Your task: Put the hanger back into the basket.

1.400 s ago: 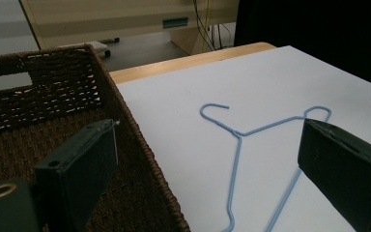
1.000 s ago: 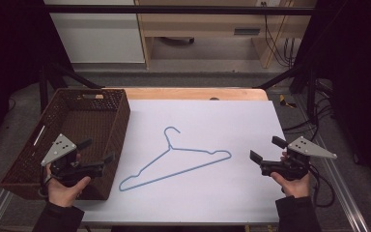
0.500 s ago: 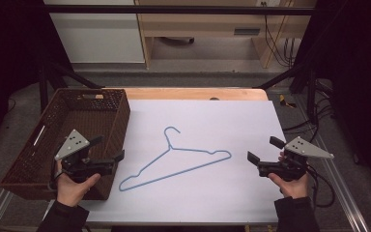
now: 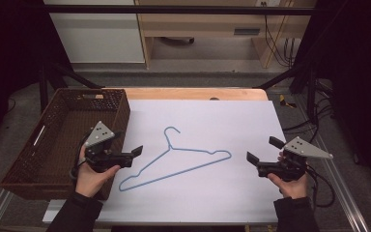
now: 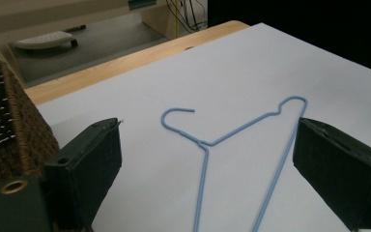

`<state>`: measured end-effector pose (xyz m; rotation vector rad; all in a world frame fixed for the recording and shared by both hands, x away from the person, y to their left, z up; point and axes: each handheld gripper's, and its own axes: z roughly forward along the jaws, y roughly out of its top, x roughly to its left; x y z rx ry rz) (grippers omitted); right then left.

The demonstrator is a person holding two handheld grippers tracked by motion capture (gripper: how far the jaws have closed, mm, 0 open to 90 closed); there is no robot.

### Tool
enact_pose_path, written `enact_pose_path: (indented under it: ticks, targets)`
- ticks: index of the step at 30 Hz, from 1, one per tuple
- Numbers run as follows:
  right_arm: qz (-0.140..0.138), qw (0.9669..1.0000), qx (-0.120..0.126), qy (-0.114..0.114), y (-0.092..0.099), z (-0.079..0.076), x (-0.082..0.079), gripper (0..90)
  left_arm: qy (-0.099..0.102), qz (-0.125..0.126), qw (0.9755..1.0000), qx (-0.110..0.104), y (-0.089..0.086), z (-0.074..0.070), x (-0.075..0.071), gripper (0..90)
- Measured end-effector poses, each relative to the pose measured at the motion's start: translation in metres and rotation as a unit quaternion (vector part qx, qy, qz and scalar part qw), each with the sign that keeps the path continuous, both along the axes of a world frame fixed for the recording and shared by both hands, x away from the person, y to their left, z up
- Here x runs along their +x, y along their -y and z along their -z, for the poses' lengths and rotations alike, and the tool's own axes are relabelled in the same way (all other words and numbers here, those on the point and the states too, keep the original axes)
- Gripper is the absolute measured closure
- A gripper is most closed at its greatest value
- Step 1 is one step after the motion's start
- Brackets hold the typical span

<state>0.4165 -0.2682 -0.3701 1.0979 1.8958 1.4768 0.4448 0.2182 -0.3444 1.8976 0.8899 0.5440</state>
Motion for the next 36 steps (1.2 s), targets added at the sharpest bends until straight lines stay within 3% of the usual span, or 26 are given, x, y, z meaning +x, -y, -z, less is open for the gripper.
enact_pose_path:
  ticks: [10,12,13,19,24,28,29,30,31,32,34,36]
  targets:
    - [-0.001,1.0,-0.003,-0.001,-0.001,0.001,0.001,1.2,-0.042,0.019,0.9976,0.051,0.032,0.026,0.021,13.0]
    - [0.0,1.0,-0.001,-0.001,0.0,0.001,0.001,1.2,-0.055,0.02,0.9964,0.061,0.037,0.034,0.026,13.7]
    - [0.0,1.0,-0.001,-0.001,0.0,0.001,0.001,1.2,-0.061,0.017,0.9952,0.075,0.042,0.041,0.03,14.0]
    - [-0.002,1.0,-0.005,-0.006,-0.004,0.004,0.003,1.2,-0.081,0.019,0.9921,0.094,0.05,0.054,0.04,17.9]
    - [-0.003,1.0,-0.006,-0.007,-0.004,0.005,0.003,1.2,-0.102,0.023,0.9883,0.111,0.058,0.066,0.048,20.7]
    - [-0.003,0.9999,-0.007,-0.009,-0.005,0.005,0.004,1.2,-0.122,0.019,0.9839,0.129,0.061,0.08,0.058,23.4]
    - [-0.003,0.9999,-0.006,-0.009,-0.005,0.006,0.004,1.2,-0.127,0.019,0.9833,0.129,0.062,0.083,0.059,24.9]
    - [-0.004,0.9999,-0.007,-0.01,-0.006,0.006,0.005,1.3,-0.137,0.019,0.9809,0.136,0.064,0.091,0.062,27.4]
    - [-0.004,0.9999,-0.007,-0.01,-0.006,0.006,0.005,1.3,-0.137,0.019,0.9809,0.136,0.064,0.091,0.062,29.0]
    - [-0.004,0.9999,-0.007,-0.01,-0.006,0.007,0.006,1.3,-0.145,0.022,0.9783,0.146,0.066,0.097,0.065,31.1]
    - [-0.004,0.9999,-0.008,-0.012,-0.006,0.007,0.006,1.3,-0.148,0.021,0.9772,0.151,0.067,0.099,0.066,32.2]
    - [-0.005,0.9999,-0.007,-0.013,-0.008,0.008,0.006,1.3,-0.152,0.021,0.9756,0.157,0.067,0.103,0.068,39.3]
